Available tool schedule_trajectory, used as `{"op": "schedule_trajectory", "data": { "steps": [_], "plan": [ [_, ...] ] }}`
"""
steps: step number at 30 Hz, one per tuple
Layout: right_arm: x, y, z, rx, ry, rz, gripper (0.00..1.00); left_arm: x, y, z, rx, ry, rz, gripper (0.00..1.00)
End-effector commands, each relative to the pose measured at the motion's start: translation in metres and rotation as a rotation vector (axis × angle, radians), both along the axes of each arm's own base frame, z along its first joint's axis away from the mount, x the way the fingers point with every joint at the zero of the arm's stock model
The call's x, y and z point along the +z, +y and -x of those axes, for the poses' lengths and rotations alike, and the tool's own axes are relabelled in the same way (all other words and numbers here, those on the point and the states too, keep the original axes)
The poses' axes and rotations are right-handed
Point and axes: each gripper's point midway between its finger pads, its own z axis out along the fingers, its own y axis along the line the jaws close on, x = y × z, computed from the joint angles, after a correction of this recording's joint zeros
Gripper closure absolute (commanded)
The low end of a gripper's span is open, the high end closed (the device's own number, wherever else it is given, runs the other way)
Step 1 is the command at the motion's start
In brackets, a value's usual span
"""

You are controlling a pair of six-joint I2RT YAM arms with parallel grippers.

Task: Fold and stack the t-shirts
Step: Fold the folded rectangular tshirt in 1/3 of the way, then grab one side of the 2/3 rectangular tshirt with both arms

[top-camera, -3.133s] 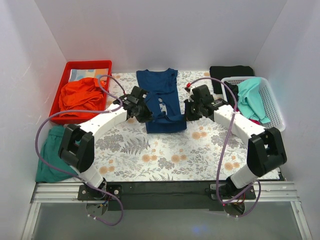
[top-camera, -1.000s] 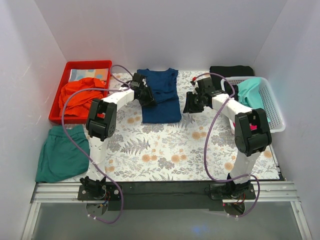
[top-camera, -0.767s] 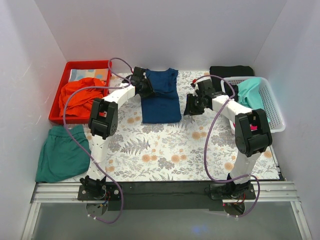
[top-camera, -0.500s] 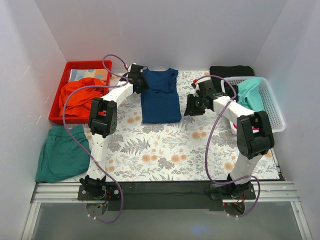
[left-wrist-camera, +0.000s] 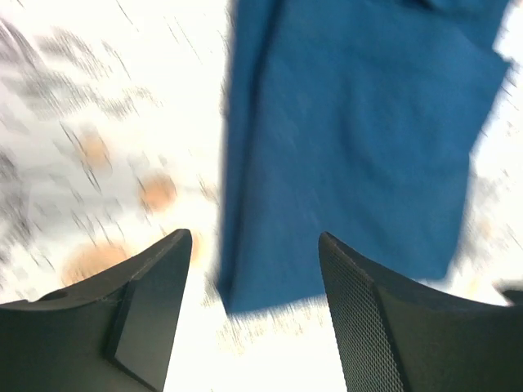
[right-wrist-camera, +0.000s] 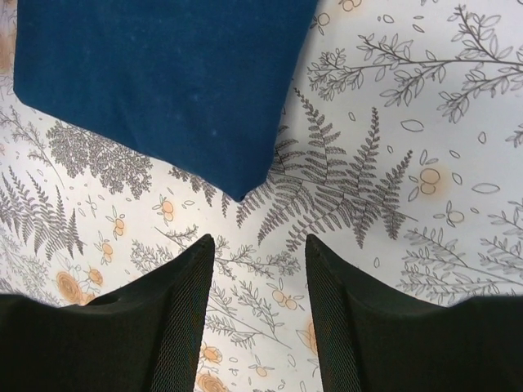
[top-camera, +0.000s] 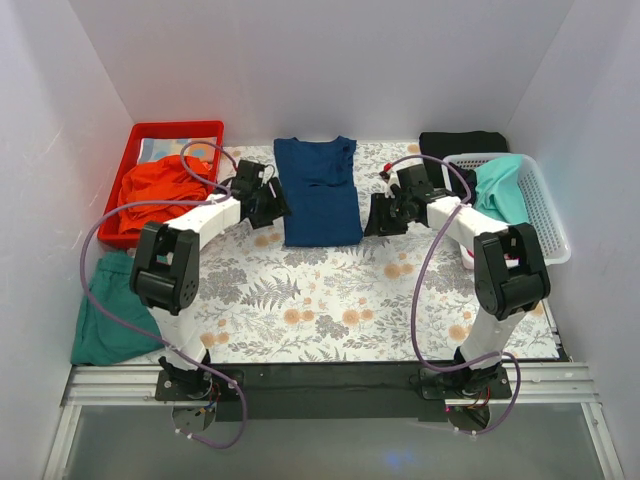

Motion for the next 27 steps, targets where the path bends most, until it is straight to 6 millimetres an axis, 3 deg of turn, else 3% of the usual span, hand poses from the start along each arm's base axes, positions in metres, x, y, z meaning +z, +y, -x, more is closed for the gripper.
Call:
{"op": "schedule_trajectory", "data": {
  "steps": [1, 13, 21, 24, 27],
  "plan": [
    [0.004, 0.017, -0.011, 0.058, -0.045, -0.063, 0.44, 0.034, -0.020, 0.019, -0.058, -0.085, 0.170, 0.37],
    [-0.028, 0.041, -0.023, 0.078, 0.015, -0.151, 0.45, -0.023, -0.020, 0.050, -0.061, 0.037, 0.210, 0.37],
    [-0.044, 0.055, -0.021, 0.092, 0.056, -0.184, 0.46, -0.053, -0.018, 0.057, -0.067, 0.096, 0.214, 0.37],
    [-0.047, 0.058, -0.020, 0.097, 0.069, -0.192, 0.47, -0.059, -0.018, 0.064, -0.073, 0.123, 0.217, 0.39],
    [-0.051, 0.061, -0.016, 0.105, 0.090, -0.206, 0.48, -0.065, -0.017, 0.075, -0.081, 0.162, 0.218, 0.49]
  ]
}}
